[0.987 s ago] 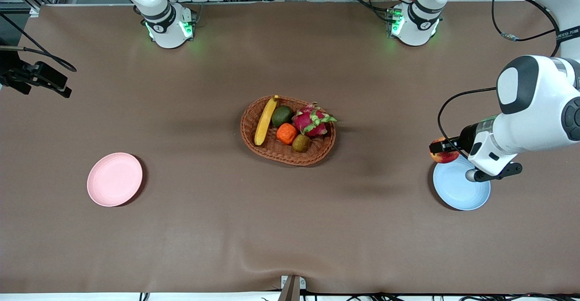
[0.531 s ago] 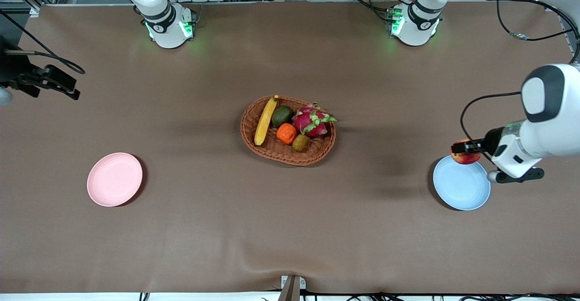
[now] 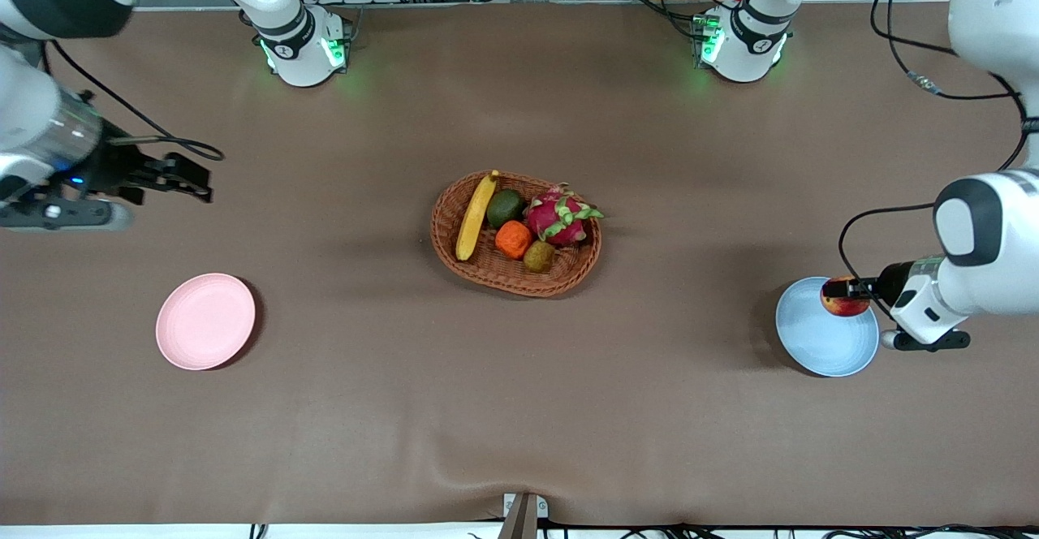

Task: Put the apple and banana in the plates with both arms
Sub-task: 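Carry the apple with the left gripper over the blue plate, then lower the apple onto the blue plate while the right gripper reaches the banana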

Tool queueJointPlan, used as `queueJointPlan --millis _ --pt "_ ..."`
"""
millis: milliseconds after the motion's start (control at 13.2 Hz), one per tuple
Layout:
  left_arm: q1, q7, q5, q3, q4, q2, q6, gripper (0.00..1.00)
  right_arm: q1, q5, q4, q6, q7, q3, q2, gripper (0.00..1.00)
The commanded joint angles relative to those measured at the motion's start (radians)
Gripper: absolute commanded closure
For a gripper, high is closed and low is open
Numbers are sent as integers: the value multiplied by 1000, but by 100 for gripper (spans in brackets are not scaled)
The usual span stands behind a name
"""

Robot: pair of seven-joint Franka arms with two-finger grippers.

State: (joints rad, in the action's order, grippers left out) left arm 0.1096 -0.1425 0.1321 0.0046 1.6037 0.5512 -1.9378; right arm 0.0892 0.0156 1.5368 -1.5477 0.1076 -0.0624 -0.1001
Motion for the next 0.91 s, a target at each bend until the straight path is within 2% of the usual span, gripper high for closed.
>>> queueJointPlan --millis 0,304,455,531,835 --pt "22 -40 -5 -11 -18 59 -47 100 105 6 -9 37 17 1 -45 0" --pt "25 -38 -3 -11 -19 96 -72 99 257 6 49 11 125 3 -90 0" --pt "21 -38 -3 -12 -19 105 -90 80 323 6 84 -35 188 3 -101 0" --pt "18 -38 -2 -12 -19 108 -96 74 354 4 103 -69 245 3 -113 0" --pt "25 -38 -5 -12 -19 139 -144 70 467 1 121 -158 420 4 -205 0"
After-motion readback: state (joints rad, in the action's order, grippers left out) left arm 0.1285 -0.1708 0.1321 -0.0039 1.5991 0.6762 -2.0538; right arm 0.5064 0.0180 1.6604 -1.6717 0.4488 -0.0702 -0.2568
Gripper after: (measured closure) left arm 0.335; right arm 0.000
